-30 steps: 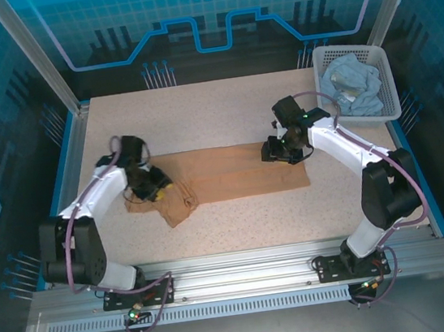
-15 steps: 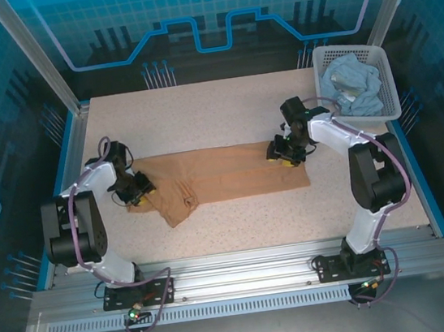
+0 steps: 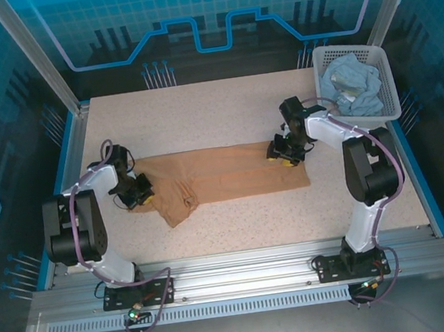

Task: Fold and stack the t-shirts

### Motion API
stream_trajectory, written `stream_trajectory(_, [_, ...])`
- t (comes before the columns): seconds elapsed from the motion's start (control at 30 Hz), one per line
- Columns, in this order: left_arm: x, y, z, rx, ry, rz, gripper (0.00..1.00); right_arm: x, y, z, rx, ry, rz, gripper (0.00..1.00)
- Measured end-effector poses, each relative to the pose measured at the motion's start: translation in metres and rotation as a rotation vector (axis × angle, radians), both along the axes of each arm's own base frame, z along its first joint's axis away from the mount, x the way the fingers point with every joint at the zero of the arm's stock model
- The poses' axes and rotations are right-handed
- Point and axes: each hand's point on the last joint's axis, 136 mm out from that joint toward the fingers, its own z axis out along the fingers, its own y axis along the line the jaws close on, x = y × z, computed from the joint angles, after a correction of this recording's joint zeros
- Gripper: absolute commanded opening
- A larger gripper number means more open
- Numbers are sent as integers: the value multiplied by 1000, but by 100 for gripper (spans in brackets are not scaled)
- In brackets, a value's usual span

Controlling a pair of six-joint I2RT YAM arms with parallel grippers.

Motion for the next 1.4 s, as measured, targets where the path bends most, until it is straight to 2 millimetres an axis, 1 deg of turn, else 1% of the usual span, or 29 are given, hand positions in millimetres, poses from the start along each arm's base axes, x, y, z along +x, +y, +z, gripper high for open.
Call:
stream_trajectory(0.13, [5, 1, 9, 3, -25, 0, 0, 1, -5, -1, -17, -1, -9, 48])
stream_trajectory(0.33, [25, 3, 39, 11, -113, 6, 0, 3, -12, -6, -53, 14, -15, 47])
stream_trajectory(0.47, [35, 4, 55, 15, -137, 7, 0, 3, -17, -21, -97, 51, -11, 46])
stream_trajectory(0.57, [43, 6, 64, 18, -138, 8, 0, -1, -24, -32, -139, 95, -9, 46])
stream_trajectory(0.7, [59, 8, 72, 20, -129, 7, 0, -2, -29, -38, -175, 120, -7, 46])
stream_trajectory(0.87, [77, 13, 73, 38, -88, -1, 0, -1, -32, -36, -195, 115, -3, 46])
stream_trajectory(0.97, [84, 17, 68, 57, -65, -15, 0, -1, -34, -36, -203, 116, 0, 46])
stream_trajectory(1.07, [91, 20, 58, 72, -41, -35, 0, -1, -34, -36, -206, 117, 1, 46])
stream_trajectory(1.1, [93, 22, 54, 77, -32, -38, 3, -1, -34, -36, -206, 116, 3, 46])
stream_trajectory(1.13, [95, 23, 50, 82, -24, -41, 9, -1, -34, -36, -206, 115, 4, 46])
stream_trajectory(1.2, [98, 27, 39, 101, 3, -47, 32, -2, -34, -36, -206, 115, 8, 46])
stream_trajectory(1.23, [98, 29, 35, 116, 13, -52, 35, -2, -34, -36, -206, 115, 8, 46])
stream_trajectory(1.3, [95, 36, 31, 155, 32, -52, 37, -4, -34, -34, -206, 110, 12, 46])
stream_trajectory(1.37, [94, 41, 35, 202, 25, -51, 36, -6, -35, -26, -206, 91, 15, 46])
stream_trajectory(1.4, [92, 41, 41, 222, 8, -54, 35, -7, -34, -20, -206, 74, 17, 46])
